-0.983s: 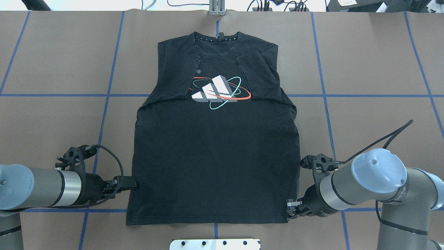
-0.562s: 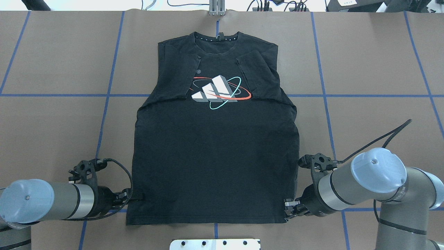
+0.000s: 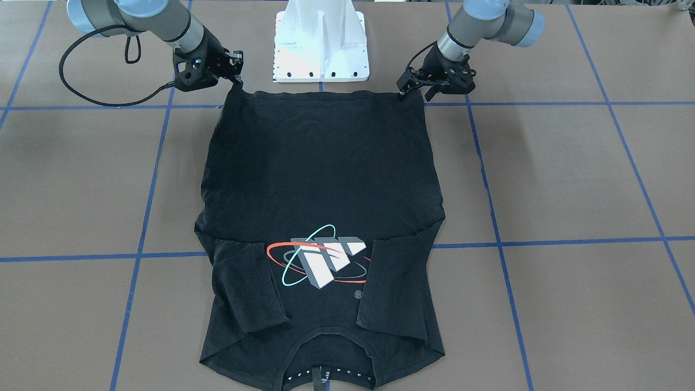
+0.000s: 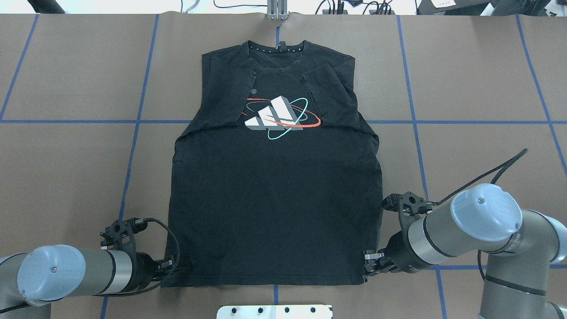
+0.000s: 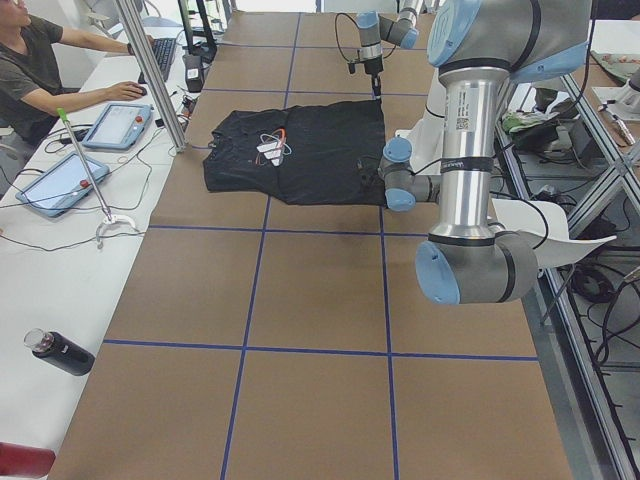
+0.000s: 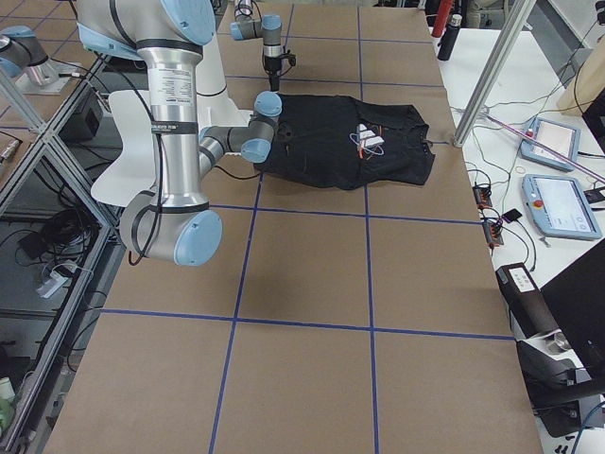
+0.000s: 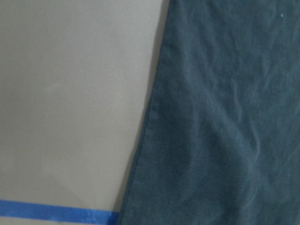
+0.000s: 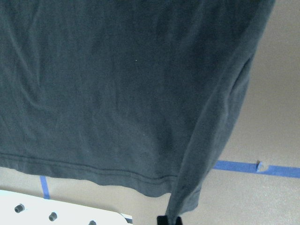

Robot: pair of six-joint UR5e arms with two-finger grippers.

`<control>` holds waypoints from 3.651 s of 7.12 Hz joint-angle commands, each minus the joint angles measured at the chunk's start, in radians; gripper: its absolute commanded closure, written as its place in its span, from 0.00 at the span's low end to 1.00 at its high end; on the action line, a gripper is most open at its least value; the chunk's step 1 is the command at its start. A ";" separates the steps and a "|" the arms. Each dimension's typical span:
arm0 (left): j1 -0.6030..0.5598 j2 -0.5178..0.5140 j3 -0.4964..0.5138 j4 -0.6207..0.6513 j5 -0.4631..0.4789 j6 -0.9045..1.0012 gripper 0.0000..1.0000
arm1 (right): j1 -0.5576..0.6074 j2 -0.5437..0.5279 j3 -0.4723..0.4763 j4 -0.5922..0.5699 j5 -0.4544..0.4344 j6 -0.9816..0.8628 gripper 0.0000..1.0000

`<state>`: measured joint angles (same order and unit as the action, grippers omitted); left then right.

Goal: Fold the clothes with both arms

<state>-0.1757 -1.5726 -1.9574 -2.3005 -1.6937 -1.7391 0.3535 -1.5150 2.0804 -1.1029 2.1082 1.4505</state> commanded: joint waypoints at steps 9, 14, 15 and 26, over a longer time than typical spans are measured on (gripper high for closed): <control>0.018 -0.001 -0.017 0.024 -0.004 0.000 1.00 | 0.035 -0.002 0.004 0.000 0.046 0.001 1.00; 0.008 0.038 -0.149 0.030 -0.037 0.009 1.00 | 0.044 -0.066 0.062 0.000 0.126 0.011 1.00; 0.015 0.043 -0.162 0.030 -0.041 0.018 1.00 | 0.077 -0.092 0.076 0.000 0.270 0.014 1.00; -0.293 0.065 -0.292 0.041 -0.346 0.174 1.00 | 0.347 -0.075 -0.071 0.330 0.386 0.080 1.00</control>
<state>-0.3722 -1.4583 -2.2755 -2.2598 -2.0038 -1.5936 0.6166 -1.6683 2.0510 -0.7750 2.5004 1.5336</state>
